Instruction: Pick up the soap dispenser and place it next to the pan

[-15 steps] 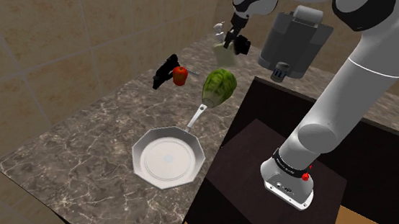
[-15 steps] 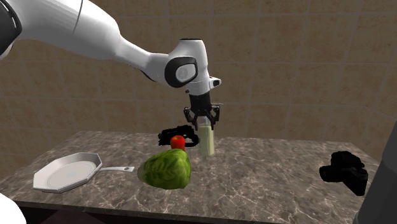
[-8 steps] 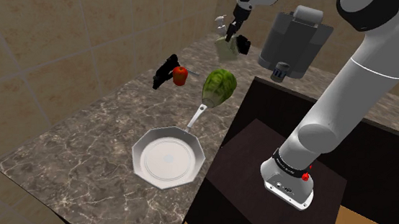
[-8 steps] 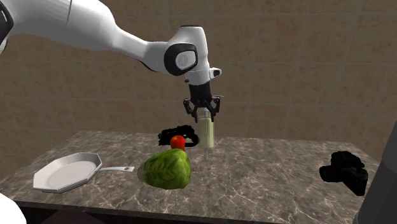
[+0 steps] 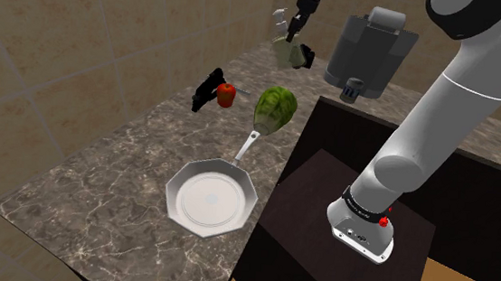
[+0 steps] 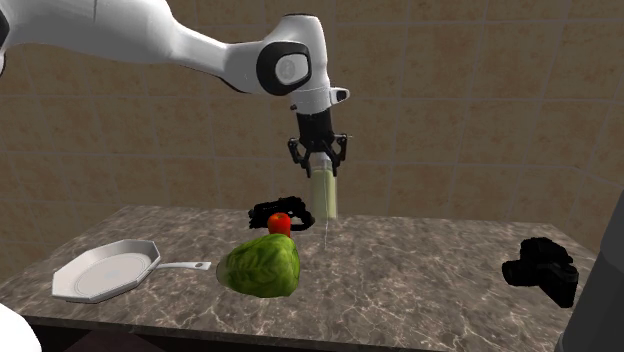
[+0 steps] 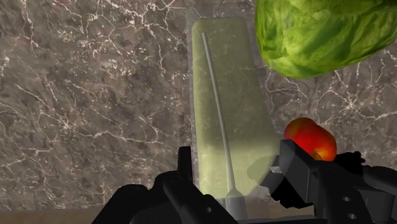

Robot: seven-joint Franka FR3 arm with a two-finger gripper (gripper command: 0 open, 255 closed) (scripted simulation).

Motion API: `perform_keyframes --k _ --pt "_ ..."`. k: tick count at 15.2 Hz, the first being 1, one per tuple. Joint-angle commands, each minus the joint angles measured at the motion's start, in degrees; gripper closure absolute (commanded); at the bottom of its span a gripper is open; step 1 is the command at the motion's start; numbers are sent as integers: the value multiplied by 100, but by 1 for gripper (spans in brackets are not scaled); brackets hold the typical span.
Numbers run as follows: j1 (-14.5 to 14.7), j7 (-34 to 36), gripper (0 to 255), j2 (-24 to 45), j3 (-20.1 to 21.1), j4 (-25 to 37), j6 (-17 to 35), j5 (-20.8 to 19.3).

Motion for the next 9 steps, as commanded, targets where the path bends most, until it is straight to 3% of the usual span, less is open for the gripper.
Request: perform_keyframes --k 1,9 --pt "2 13 255 -3 3 163 -166 -5" --pt "-2 21 255 29 -3 815 -788 2"
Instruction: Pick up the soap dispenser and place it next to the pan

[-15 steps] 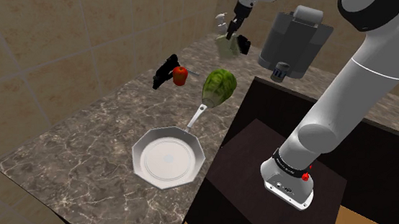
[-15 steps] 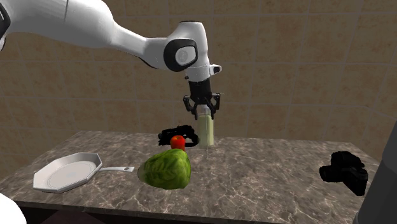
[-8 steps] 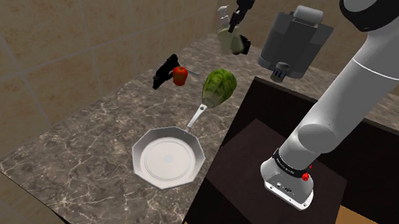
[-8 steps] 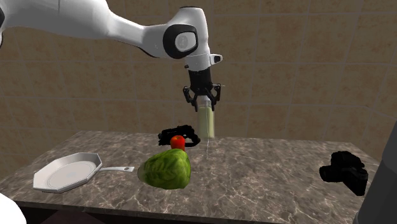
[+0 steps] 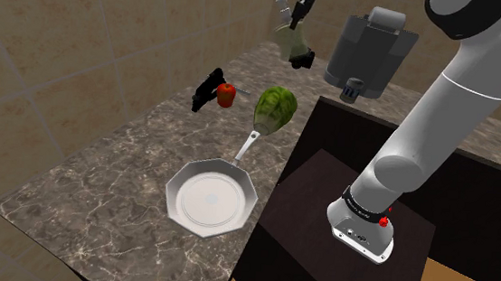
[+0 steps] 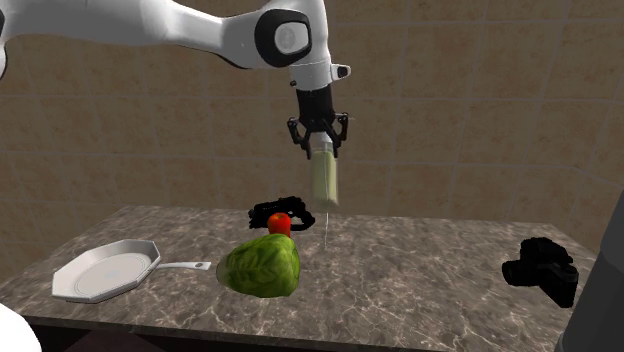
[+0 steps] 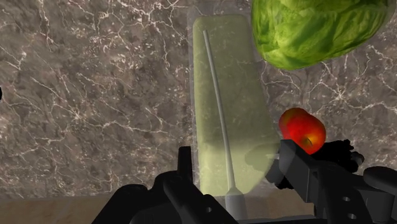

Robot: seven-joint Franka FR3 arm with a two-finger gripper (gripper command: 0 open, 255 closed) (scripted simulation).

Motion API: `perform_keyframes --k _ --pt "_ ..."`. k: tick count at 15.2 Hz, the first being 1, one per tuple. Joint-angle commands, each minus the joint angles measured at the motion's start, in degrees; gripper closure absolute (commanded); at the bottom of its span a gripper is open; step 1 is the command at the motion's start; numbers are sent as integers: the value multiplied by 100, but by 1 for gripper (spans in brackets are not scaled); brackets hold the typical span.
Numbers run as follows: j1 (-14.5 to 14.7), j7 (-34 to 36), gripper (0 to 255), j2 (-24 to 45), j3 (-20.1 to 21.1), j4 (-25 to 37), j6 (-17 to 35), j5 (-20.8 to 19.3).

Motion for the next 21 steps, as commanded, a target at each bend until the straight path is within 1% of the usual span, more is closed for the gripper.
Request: perform_keyframes --k 1,7,8,11,14,21 --pt "2 10 255 16 2 173 -159 3" --pt "-14 -7 255 114 -13 749 -647 47" --pt "-15 -7 255 118 -13 767 -661 49" --pt "210 472 255 -411 217 187 -557 -264" --pt "374 945 255 -871 487 -303 -506 -506" --pt "663 2001 255 -1703 1179 -1159 -518 -821"
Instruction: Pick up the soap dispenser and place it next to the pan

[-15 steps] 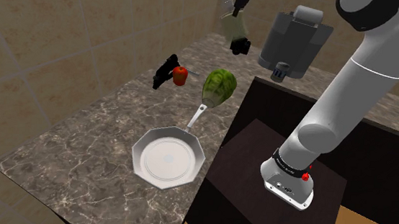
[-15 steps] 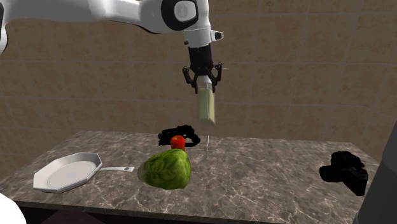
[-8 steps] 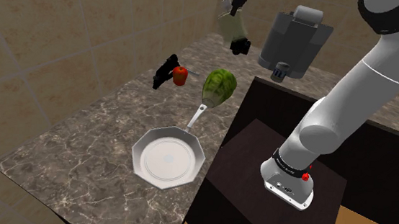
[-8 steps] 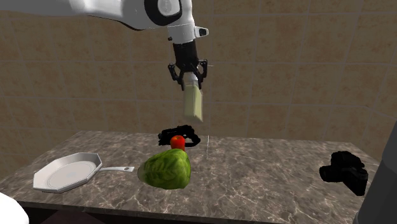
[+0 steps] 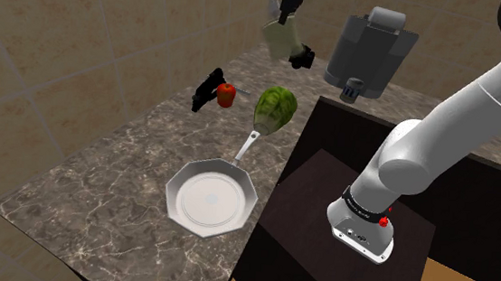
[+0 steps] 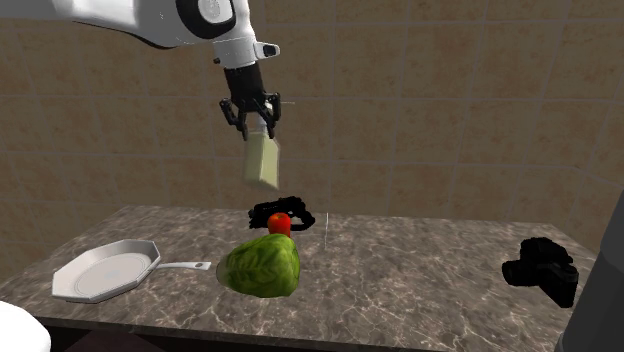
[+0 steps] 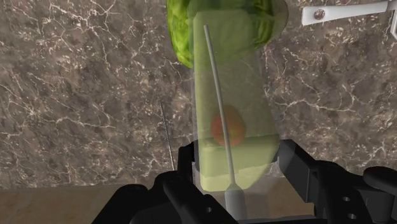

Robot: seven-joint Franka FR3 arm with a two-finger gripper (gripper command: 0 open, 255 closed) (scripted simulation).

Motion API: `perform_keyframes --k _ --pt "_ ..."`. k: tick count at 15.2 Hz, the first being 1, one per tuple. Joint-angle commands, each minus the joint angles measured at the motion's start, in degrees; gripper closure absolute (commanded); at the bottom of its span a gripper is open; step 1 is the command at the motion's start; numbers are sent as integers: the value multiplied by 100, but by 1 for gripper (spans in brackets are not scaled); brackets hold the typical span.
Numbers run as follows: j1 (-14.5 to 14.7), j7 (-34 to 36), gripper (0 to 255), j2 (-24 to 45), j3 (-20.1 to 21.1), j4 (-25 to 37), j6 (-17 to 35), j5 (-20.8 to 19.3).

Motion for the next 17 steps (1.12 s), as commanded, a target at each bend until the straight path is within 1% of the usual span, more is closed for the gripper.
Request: perform_keyframes --k 1,9,17 --pt "83 322 255 -216 217 -204 -34 -60" --pt "402 1458 255 -750 1045 -708 -173 -78" --pt "745 2575 255 -896 1888 -798 -349 51"
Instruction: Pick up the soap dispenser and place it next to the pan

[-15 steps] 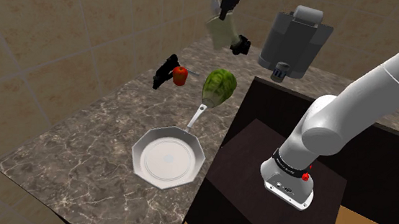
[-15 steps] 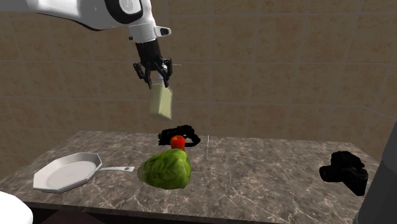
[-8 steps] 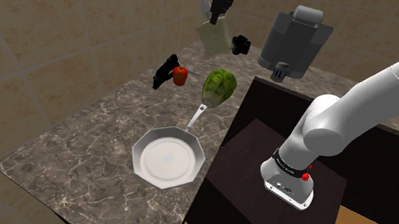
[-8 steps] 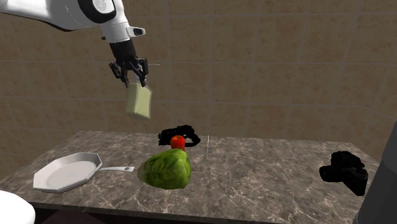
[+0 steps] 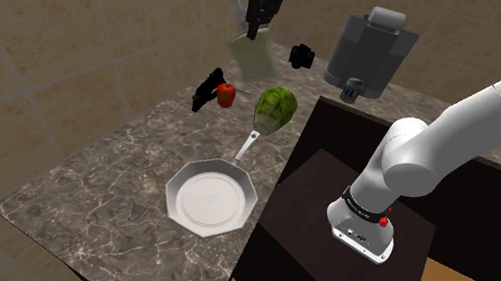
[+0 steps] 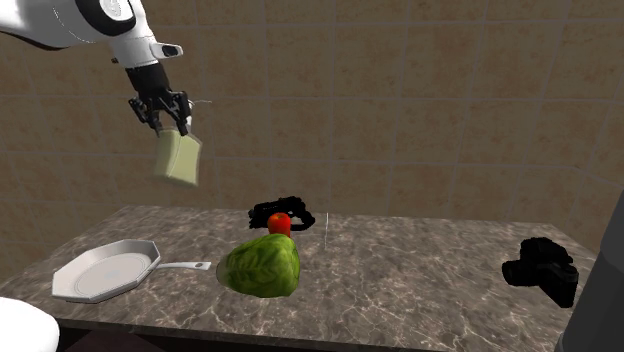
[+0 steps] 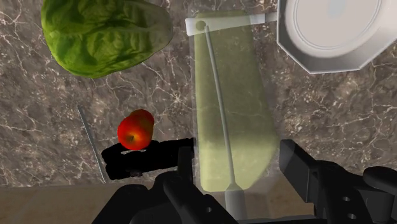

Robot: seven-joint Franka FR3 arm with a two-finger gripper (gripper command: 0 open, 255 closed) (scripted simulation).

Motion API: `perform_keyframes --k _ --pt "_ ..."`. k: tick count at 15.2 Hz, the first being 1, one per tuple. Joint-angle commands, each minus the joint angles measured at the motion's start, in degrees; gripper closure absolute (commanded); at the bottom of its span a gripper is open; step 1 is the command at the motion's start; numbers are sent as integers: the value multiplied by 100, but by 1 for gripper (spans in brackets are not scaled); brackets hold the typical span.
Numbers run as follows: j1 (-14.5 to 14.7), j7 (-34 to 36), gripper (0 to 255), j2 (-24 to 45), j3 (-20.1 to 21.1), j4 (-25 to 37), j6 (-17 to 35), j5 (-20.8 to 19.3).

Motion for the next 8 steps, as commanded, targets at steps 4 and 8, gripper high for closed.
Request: perform_keyframes --k 4,8 --pt "211 712 255 31 535 79 -121 88" --pt "364 1282 255 206 972 292 -218 133"
